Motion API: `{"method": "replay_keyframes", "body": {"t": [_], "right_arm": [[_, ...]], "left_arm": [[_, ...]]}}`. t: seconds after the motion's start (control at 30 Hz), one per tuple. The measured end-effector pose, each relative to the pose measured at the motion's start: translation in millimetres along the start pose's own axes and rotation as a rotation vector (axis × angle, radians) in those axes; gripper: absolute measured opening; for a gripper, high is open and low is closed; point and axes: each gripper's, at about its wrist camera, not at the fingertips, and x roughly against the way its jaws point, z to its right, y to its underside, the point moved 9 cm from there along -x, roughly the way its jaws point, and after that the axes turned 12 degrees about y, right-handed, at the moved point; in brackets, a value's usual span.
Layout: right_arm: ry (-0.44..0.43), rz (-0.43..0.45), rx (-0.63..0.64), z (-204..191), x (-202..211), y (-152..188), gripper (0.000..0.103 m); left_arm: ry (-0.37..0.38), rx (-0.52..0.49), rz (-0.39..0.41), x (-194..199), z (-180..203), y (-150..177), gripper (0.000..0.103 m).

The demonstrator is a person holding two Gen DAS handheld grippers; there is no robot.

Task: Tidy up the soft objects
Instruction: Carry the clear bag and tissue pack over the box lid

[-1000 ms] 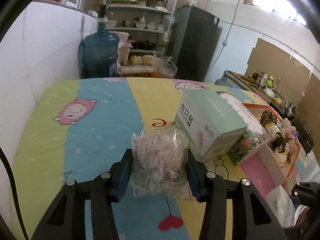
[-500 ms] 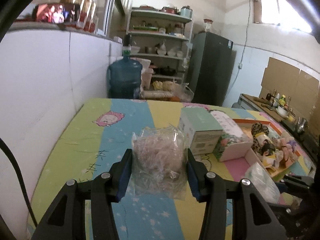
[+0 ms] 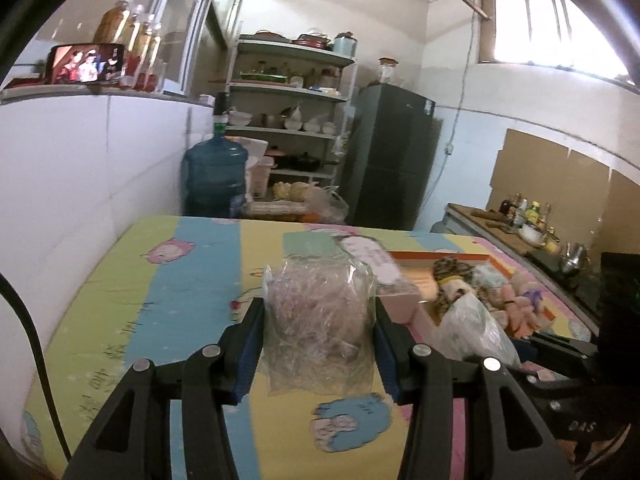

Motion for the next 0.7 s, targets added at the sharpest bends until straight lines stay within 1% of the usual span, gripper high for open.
{"method": "replay_keyframes", "body": {"t": [0.2,0.5,0.6,0.7], "right_arm": [[0.081,0.045,-0.069,50.2,17.3,-9.9,0.049],[0.206,0.114,-0.128,122.1,48.4,-27.4,0.049],[0.239,0.128,-0.131,139.7,56.6,-32.4,0.049],[0.264,0.14,-0.128,155.3,62.4,-38.1,0.049]], "left_arm": [[0.067,-0.003,0.012,-15.4,38.8,-4.5,0.05],[0.16,-0.058,0.026,-50.8,108.0,-21.2,0.05],[0.176,-0.084,0.019,-67.3,131.7,-25.6,0.05],[0.193,-0.087,-0.005,-85.9,146.7,-26.9,0.05]]}}
